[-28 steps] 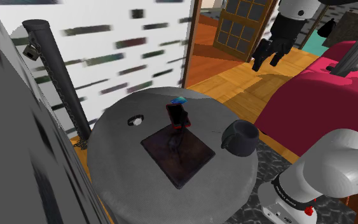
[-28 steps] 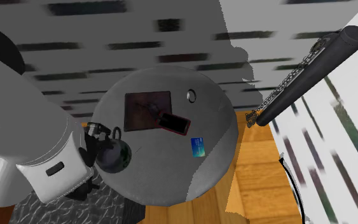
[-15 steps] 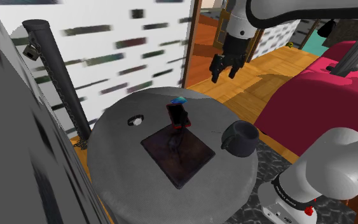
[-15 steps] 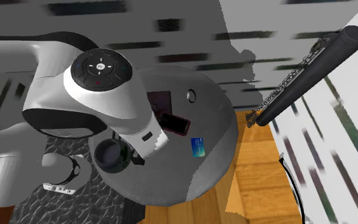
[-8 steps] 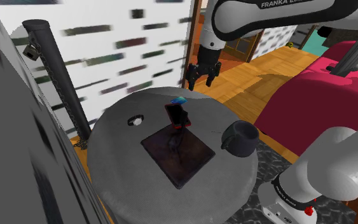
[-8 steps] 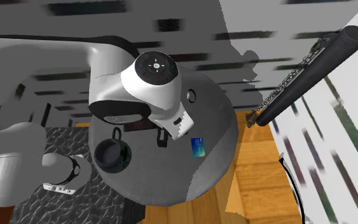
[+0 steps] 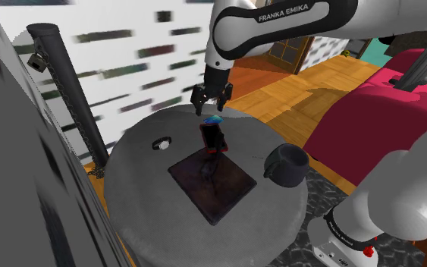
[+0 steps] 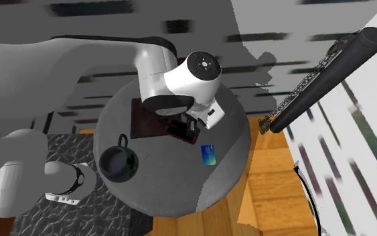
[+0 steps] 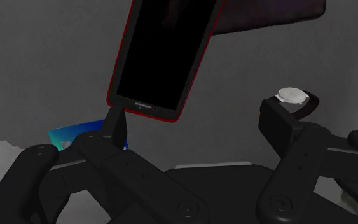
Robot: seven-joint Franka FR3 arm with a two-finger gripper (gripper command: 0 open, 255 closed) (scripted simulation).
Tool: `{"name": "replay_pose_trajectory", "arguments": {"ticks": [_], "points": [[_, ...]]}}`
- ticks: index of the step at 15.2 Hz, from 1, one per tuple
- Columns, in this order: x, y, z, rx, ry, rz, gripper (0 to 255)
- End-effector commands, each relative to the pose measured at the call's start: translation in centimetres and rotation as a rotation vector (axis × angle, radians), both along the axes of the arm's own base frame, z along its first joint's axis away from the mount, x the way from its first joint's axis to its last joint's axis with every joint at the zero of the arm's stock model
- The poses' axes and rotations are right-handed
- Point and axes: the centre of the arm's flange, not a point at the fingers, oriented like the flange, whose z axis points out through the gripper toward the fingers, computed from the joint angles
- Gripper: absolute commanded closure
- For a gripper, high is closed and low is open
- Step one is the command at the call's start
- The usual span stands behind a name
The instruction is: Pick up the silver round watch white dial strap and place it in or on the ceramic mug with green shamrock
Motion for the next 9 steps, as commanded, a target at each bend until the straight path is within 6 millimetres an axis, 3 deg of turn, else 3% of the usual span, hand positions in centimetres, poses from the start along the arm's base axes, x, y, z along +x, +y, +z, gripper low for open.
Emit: {"name": "replay_pose_trajectory", "arguments": {"ticks": [1, 9], "points": [[1.6, 1.8, -1.4, 0.016, 0.009, 0.009, 0], [7.3, 9.0, -6.2, 0.078, 0.042, 0.046, 0]]}}
